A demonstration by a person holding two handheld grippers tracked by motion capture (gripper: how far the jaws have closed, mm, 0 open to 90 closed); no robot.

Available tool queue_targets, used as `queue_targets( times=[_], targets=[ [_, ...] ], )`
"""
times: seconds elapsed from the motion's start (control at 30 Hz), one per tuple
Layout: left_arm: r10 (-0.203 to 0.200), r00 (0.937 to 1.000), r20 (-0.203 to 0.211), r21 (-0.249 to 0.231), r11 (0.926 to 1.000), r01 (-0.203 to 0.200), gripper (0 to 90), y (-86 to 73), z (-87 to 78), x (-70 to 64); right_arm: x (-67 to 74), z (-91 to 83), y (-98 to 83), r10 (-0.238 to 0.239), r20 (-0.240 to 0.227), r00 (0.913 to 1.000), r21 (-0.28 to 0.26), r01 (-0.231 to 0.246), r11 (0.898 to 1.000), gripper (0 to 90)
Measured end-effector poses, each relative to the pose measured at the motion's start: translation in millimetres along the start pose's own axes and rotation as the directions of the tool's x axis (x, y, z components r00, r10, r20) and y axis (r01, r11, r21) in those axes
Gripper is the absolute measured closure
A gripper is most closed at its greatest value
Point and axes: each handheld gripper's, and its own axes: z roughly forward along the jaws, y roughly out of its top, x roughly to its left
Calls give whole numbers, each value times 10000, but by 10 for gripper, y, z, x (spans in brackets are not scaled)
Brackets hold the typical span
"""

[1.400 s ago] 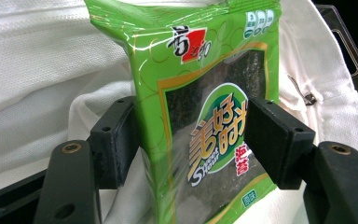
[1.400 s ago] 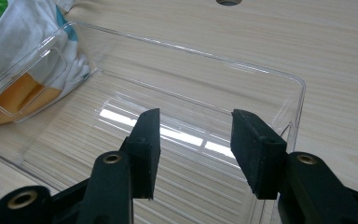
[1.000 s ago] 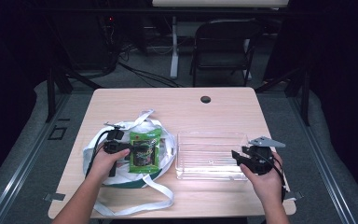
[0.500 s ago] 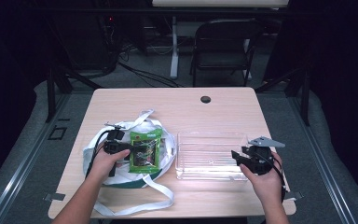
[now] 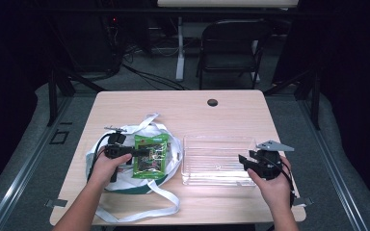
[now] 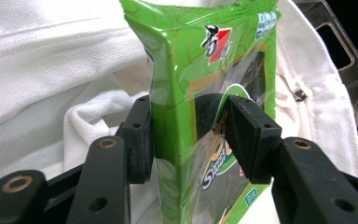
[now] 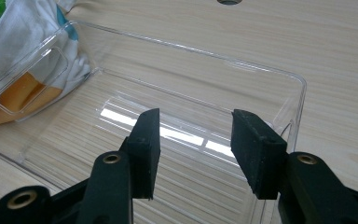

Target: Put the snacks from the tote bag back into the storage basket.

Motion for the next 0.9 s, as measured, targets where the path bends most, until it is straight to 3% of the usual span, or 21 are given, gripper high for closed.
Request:
queue_targets(
  times=[0.43,0.9],
  targets=[
    [239,9989,409,-172,9996,-232,641,-10,-125,-45,30,52,39,-144,-133,9998,-12,144,9999,530],
    [160,9938,1100,-246,9996,-133,705,-10,-195,-39,42,74,50,-129,-215,9997,-69,127,9999,532]
  ],
)
